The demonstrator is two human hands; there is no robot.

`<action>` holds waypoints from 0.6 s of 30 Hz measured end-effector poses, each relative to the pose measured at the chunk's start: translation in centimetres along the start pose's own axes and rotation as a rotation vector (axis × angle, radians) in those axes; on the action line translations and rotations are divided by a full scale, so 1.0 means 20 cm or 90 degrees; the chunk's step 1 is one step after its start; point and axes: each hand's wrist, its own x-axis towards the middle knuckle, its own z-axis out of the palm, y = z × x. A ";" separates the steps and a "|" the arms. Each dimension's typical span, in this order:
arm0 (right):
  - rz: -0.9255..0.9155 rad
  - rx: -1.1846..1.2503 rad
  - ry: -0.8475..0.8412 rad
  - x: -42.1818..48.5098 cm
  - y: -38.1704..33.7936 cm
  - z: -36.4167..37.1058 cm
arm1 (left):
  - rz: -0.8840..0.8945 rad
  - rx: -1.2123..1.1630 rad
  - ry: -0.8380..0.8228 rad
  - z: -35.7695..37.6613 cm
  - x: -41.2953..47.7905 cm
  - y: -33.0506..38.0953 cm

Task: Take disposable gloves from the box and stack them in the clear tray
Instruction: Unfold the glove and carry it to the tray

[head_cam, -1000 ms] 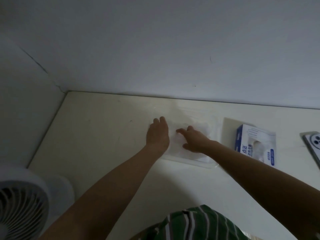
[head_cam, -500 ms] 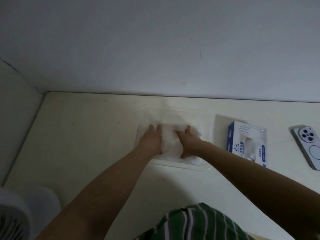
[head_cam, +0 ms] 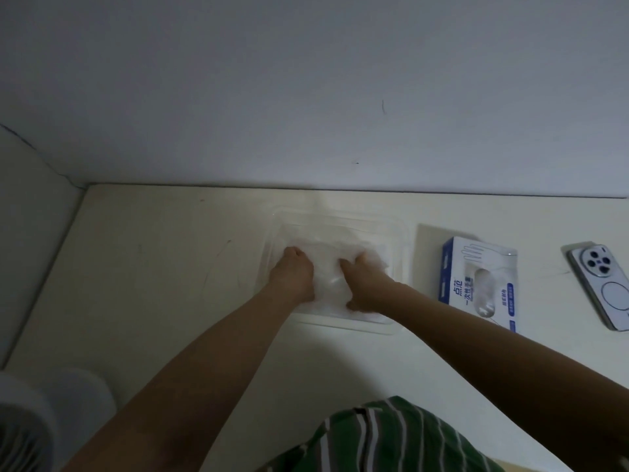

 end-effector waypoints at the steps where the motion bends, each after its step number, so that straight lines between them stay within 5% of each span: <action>1: -0.015 0.021 0.036 -0.03 0.00 -0.03 | 0.000 -0.015 0.054 -0.03 -0.01 0.01; 5: -0.122 0.142 0.302 -0.17 0.05 -0.19 | 0.030 -0.130 0.342 -0.15 -0.06 0.13; 9: -0.110 0.229 0.491 -0.33 0.28 -0.31 | 0.111 -0.245 0.438 -0.23 -0.12 0.38; 14: 0.107 0.230 0.472 -0.52 0.74 -0.17 | 0.298 -0.284 0.323 -0.21 -0.18 0.78; 18: 0.282 0.264 0.415 -0.64 0.95 0.01 | 0.332 -0.242 0.189 -0.08 -0.16 1.01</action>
